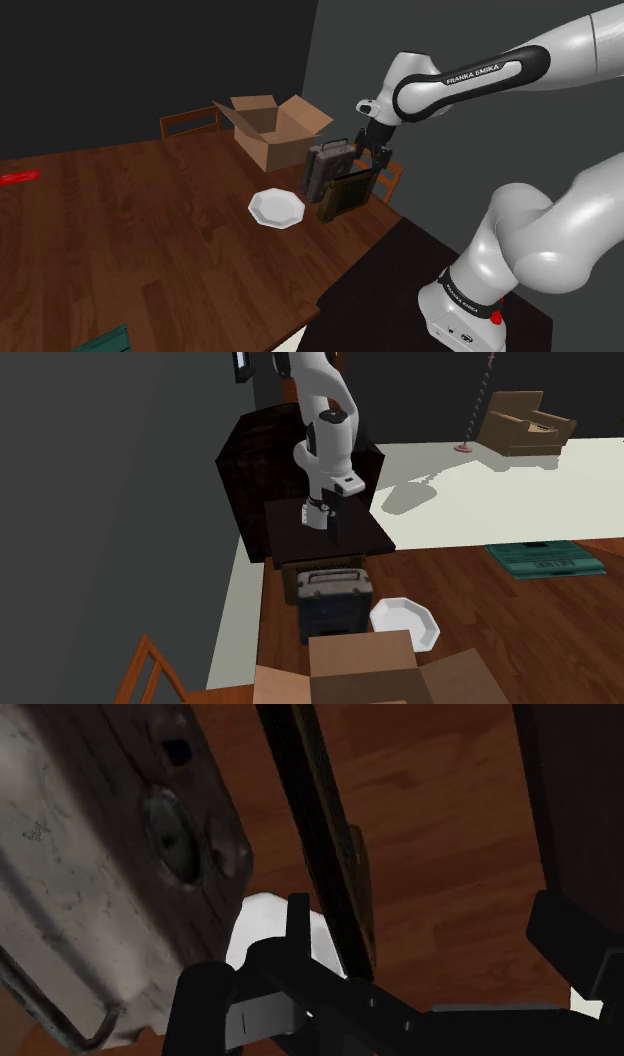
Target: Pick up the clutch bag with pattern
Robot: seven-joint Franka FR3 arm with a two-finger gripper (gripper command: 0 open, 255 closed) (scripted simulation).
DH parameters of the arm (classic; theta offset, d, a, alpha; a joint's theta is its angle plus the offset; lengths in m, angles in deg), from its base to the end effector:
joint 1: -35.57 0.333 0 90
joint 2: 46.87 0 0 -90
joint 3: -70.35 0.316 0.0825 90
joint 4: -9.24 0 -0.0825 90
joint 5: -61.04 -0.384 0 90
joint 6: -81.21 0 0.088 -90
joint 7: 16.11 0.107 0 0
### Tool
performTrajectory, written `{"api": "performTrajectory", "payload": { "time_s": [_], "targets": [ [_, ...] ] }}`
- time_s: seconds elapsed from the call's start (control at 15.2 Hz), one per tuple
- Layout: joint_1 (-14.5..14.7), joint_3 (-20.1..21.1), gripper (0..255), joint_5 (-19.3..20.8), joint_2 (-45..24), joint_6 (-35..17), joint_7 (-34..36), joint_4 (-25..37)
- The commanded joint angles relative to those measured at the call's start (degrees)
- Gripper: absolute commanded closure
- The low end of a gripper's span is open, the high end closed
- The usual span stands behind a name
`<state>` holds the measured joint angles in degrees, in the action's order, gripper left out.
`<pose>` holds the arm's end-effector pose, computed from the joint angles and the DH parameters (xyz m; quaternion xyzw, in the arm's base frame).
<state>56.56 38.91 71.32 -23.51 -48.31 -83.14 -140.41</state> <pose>0.3996 -0.0711 0.3696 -0.8419 -0.5385 -0.0266 0.0234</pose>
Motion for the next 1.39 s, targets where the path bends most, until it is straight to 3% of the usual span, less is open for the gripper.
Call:
{"api": "performTrajectory", "payload": {
  "time_s": [0.0, 0.2, 0.79, 0.86, 1.32],
  "targets": [
    [4.0, -3.2, 0, -2.8, -3.8, -4.5, -9.4, 0.5],
    [10.1, -7.5, 0, -9.0, -9.4, -9.8, -22.6, 1.5],
    [12.7, -9.9, 0, -15.4, -15.7, -16.4, -27.9, -0.1],
    [12.8, -9.8, 255, -15.4, -15.7, -16.4, -27.9, -0.1],
    [12.8, -9.8, 255, -15.4, -15.7, -16.5, -27.9, -0.2]
  ]
}}
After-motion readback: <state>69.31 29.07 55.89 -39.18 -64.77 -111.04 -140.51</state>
